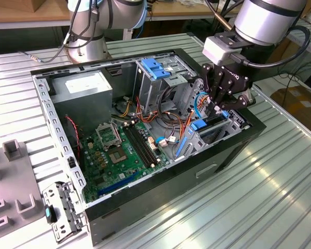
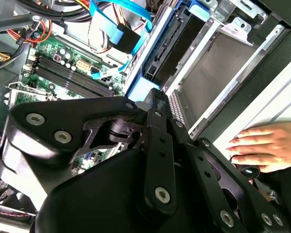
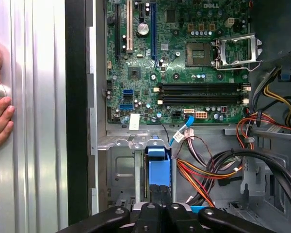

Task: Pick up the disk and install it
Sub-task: 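Insert the first disk wire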

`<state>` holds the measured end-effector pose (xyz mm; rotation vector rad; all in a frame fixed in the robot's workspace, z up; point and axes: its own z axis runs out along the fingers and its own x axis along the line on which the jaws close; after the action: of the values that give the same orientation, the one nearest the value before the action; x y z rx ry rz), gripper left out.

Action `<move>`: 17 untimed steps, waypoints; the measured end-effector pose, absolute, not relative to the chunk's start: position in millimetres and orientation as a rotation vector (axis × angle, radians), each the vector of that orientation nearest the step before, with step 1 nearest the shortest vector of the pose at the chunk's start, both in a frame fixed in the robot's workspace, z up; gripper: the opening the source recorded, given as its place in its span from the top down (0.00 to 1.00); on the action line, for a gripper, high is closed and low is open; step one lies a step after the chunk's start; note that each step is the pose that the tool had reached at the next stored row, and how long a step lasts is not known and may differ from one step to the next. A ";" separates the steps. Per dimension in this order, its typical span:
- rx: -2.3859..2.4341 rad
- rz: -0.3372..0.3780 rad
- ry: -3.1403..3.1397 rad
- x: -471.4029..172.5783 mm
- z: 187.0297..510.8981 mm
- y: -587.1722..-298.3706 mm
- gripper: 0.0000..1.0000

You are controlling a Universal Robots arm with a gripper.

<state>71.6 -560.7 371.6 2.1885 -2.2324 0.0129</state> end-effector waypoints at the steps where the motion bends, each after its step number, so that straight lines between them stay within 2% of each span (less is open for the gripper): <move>1: 2.188 0.013 -2.232 71.7 371.6 -560.7 0.89; 9: 2.189 0.013 -2.232 72.3 371.6 -560.7 0.89; 17: 2.214 0.014 -2.207 104.4 371.2 -560.7 0.89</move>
<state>104.4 -560.7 371.2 2.2141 -2.2066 0.0136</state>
